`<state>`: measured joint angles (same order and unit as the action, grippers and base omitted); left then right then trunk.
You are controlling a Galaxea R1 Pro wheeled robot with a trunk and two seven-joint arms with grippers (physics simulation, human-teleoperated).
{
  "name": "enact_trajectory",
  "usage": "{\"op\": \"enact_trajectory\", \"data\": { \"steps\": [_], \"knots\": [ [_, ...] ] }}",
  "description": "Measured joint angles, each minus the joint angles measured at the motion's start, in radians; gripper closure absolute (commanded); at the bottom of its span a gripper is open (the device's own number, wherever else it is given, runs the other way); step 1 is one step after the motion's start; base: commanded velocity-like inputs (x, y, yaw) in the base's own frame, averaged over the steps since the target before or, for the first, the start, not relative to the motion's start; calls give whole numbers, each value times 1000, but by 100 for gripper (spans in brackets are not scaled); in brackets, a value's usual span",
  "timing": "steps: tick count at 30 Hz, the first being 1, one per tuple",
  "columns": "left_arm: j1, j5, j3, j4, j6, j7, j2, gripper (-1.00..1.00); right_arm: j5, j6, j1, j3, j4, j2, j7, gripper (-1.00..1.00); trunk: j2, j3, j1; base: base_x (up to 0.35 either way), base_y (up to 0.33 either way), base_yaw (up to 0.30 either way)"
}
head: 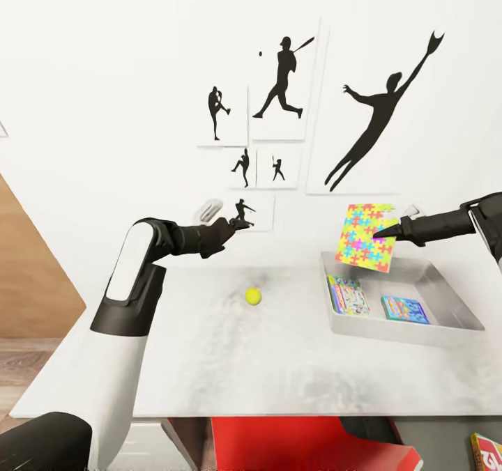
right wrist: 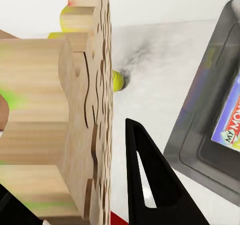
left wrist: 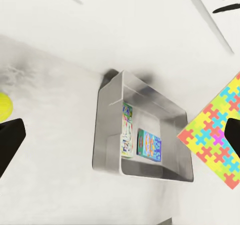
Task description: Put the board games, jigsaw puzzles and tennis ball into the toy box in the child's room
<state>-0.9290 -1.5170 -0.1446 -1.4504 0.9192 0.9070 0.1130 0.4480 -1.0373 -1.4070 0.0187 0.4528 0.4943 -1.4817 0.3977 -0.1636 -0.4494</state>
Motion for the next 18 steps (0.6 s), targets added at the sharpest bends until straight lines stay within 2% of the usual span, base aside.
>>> {"op": "enact_trajectory", "data": {
  "steps": [10,14,18],
  "knots": [
    [-2,-6,1,-1,0,5,-12,-100,2,0,-9,-1,-11,9,1,100,0,-16,0,0,0,0],
    [-1,-9,2,-3,0,6,-27,-100,2,0,-9,-1,-16,12,1,100,0,-23,0,0,0,0],
    [2,-39,3,-5,-1,7,-49,-100,2,0,-10,-1,-45,14,3,100,0,-30,0,0,0,0]
  ]
}}
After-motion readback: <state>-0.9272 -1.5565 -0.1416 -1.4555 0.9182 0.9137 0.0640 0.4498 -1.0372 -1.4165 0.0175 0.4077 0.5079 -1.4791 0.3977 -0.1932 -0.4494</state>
